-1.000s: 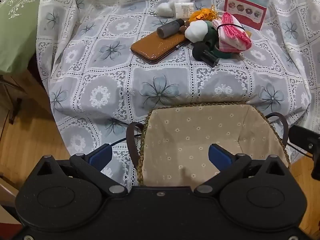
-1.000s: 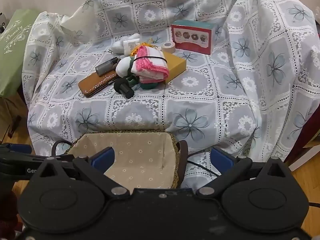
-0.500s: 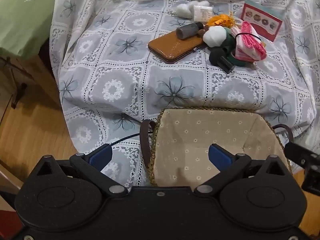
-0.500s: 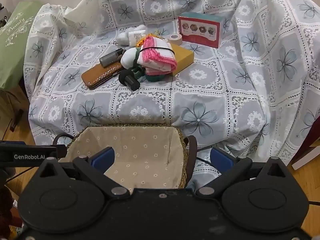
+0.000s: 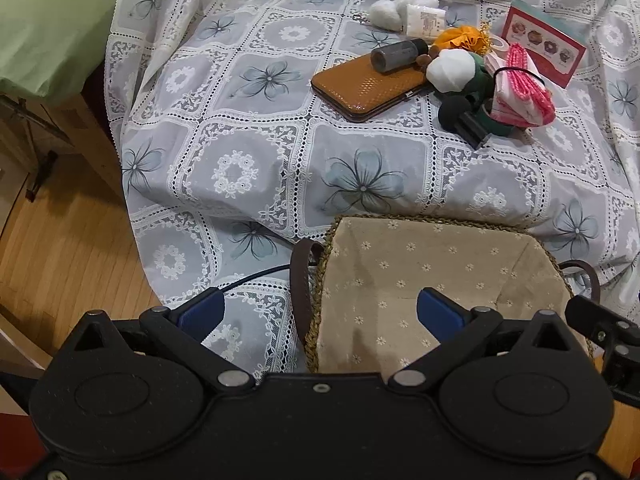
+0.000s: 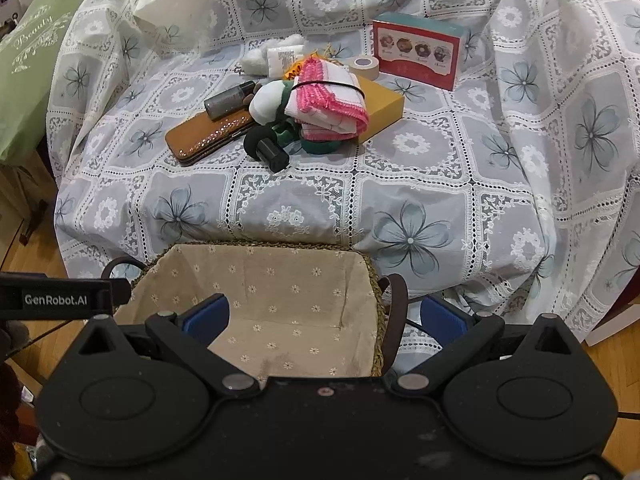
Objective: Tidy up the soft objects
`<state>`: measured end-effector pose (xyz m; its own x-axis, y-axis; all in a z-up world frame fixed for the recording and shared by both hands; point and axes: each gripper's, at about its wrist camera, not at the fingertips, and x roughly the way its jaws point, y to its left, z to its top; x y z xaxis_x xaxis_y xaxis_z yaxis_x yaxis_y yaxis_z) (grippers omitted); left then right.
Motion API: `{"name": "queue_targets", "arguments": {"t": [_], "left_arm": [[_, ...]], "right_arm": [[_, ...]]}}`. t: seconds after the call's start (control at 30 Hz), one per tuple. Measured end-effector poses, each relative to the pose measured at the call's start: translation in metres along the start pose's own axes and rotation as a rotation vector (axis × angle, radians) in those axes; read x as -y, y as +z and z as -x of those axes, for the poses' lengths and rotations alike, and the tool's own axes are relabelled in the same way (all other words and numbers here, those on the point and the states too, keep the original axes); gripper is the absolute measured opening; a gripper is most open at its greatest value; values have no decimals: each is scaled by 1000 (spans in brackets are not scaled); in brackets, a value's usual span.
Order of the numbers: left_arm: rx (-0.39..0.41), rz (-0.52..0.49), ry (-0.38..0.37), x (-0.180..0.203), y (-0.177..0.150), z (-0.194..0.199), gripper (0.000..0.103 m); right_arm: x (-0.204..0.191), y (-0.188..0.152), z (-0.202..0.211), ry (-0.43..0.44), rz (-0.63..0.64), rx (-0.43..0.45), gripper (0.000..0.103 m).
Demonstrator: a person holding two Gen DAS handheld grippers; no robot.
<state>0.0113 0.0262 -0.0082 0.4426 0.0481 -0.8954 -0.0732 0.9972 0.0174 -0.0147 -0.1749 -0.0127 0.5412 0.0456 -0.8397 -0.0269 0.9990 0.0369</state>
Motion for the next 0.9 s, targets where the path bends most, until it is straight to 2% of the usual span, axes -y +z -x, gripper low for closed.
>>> {"name": "queue_targets", "arguments": {"t": [0.43,0.57,0.7,0.9], "left_arm": [[-11,-8,5,4,7,-5,99],[-15,-12,2,8,10,-8,98],[-16,-25,3,11,12,-11,93],[-28,-43,5,13,14,-18,93]], "right_arm": [[0,2,-12,13,4,-45,102],[0,3,-14,14,0,-42,100],[2,6,-17,16,-15,-43,98],[4,10,-22,8,-22,-33,96]]}}
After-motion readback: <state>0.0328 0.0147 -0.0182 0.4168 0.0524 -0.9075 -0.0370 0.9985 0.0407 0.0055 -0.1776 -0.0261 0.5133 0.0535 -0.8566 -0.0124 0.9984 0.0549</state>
